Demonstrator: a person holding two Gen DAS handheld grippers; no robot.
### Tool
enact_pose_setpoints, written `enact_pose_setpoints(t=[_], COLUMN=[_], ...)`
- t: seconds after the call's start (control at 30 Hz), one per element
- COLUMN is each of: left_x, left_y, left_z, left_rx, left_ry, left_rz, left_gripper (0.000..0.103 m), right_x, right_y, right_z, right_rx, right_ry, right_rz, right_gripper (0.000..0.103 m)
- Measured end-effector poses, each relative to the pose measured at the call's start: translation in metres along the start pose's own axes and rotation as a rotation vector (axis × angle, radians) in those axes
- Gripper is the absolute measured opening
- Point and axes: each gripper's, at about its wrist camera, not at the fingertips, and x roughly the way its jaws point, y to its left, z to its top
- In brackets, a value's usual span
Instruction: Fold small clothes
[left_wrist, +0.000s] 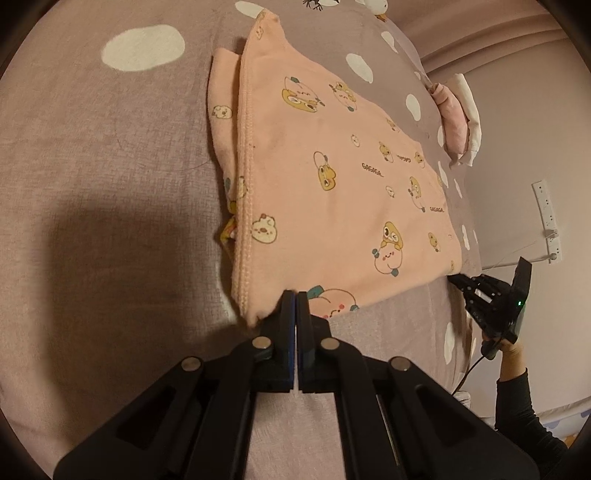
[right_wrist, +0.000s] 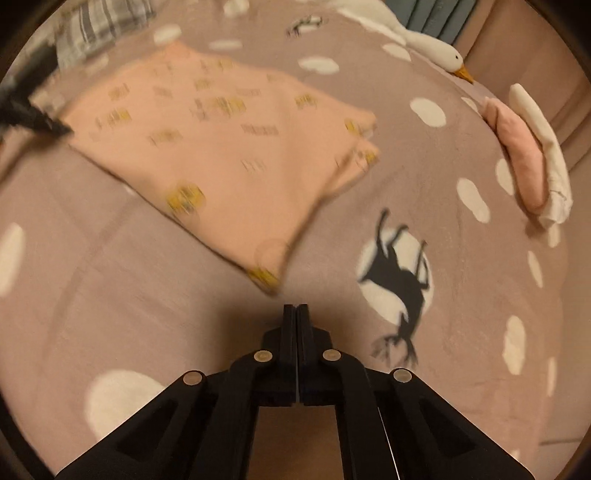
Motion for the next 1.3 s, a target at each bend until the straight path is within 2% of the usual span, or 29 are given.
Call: enact_pose_setpoints(t=[0.03,0.1,0.2,0.33,0.4,0.53,0.67,0.8,0.93,1.03,1.13,1.23,1.3], left_x=[-0.005,-0.022,-0.043,-0.04,-0.028,0.001,0.01,0.01,0.003,0.002,0.005,0.007,0.011], left_y=[-0.004,-0.014,-0.022,-0.026,-0.024,-0.021,-0.02,-0.023,-0.025,-0.034,-0.039,-0.042,-0.045], left_z=[-0.001,-0.003,0.005,0.034,0.047,0.062,0.062,0.062,0.06,0.061,0.069,0.081,0.089], left_rx=[0.018,0.067,0.092,0.061,0.032,0.015,0.031,0.086,0.095,0.133,0.14,0.136,0.139], left_ry=[-0.009,-0.042,-0.105,-0.17,-0.175,-0.174,-0.169,-0.165,-0.178,-0.203,-0.218,-0.243,-0.25], left_rz=[0.012,0.024,0.004,0.002,0.011,0.119,0.173,0.211,0.231,0.28,0.291,0.296,0.318], left_gripper=[0.001,0.012,0.022,0.025,0.025,0.025,0.025,0.025,0.025,0.027,0.038,0.039,0.039], right_x=[-0.004,-0.017,-0.029,-0.012,0.001,0.03,0.07,0.072,0.052,0.03,0.006,0.002,0.004], right_y=[-0.006,-0.021,-0.039,-0.042,-0.038,-0.026,-0.026,-0.038,-0.03,-0.012,0.017,0.037,0.048], right_z=[0.001,0.006,0.03,0.073,0.093,0.13,0.144,0.147,0.146,0.14,0.127,0.116,0.109], right_rx=[0.028,0.106,0.239,0.408,0.459,0.529,0.569,0.622,0.605,0.529,0.437,0.39,0.357], right_ry=[-0.007,-0.058,-0.167,-0.221,-0.231,-0.208,-0.076,-0.087,-0.127,-0.19,-0.249,-0.251,-0.224], right_rz=[0.006,0.024,0.084,0.161,0.196,0.227,0.183,0.172,0.099,0.159,0.213,0.263,0.259], right_gripper=[0.001,0.001,0.002,0.017,0.017,0.017,0.017,0.017,0.017,0.02,0.04,0.041,0.041])
